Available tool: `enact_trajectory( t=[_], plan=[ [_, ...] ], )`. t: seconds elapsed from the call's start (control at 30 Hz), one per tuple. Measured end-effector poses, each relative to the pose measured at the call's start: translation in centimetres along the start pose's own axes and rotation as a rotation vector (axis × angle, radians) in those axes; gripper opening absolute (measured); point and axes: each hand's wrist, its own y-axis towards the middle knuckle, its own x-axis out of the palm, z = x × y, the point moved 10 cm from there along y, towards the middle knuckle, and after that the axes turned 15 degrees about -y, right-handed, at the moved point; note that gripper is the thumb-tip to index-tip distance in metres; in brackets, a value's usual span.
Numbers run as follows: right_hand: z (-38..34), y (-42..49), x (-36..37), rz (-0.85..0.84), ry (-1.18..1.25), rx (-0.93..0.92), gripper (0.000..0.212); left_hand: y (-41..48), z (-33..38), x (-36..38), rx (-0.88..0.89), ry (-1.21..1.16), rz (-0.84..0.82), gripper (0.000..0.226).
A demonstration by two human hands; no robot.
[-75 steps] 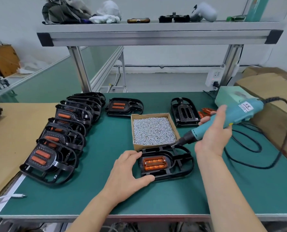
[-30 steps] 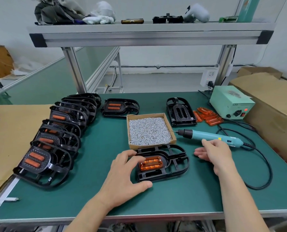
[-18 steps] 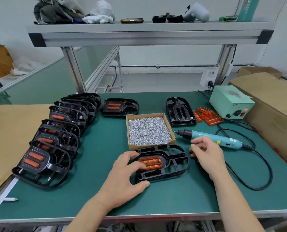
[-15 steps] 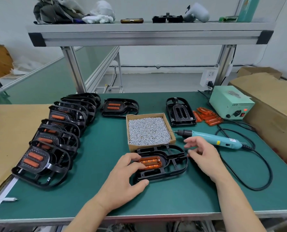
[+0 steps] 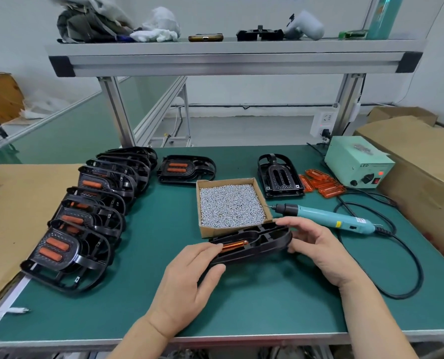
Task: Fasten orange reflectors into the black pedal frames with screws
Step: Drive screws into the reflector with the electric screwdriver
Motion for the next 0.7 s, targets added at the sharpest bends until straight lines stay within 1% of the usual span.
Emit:
enact_trajectory(
  t=[0.1,0.17,0.3,0.37,0.4,0.47,0.5,0.53,0.6,0.7],
  plan=[
    [-0.3,0.0,0.2,-0.026,0.104,-0.032,0.04,0.2,1.1,-0.5,0.084,0.078,0.073,0.038],
    [-0.5,-0.1,0.4,-0.039,0.133,-0.055,0.038,0.4,1.1,-0.5,0.072,0.059,0.104,0.039],
    [-0.1,-0.2,0.2,-0.007,0.174,-0.045,0.038,0.6,-0.5,-2.1,-0.11,-0.121,0.272,0.036],
    [0.0,-0.1,0.0,0.017,0.19,-0.038,0.035,0.8,-1.1,-2.7,-0.159,-0.178,0.323,0.033],
    [0.0,-0.1,0.0,0.023,0.19,-0.039,0.033,0.8,-1.9,-2.7,-0.216,-0.254,0.346,0.033],
    [0.0,0.0,0.0,0.04,0.187,-0.036,0.03,0.6,-4.1,-2.4,-0.409,-0.498,0.419,0.037],
    [0.1,0.1,0.0,0.051,0.181,-0.032,0.028,0.4,-5.1,-2.0,-0.501,-0.587,0.457,0.037],
    [0.1,0.2,0.1,0.058,0.173,-0.029,0.028,0.2,-5.9,-1.7,-0.564,-0.627,0.477,0.035],
    [0.1,0.3,0.3,0.059,0.162,-0.027,0.028,0.2,-6.7,-0.9,-0.628,-0.639,0.445,0.038],
    [0.0,0.4,0.4,0.052,0.157,-0.006,0.023,0.4,-6.9,0.1,-0.633,-0.591,0.336,0.054]
  ],
)
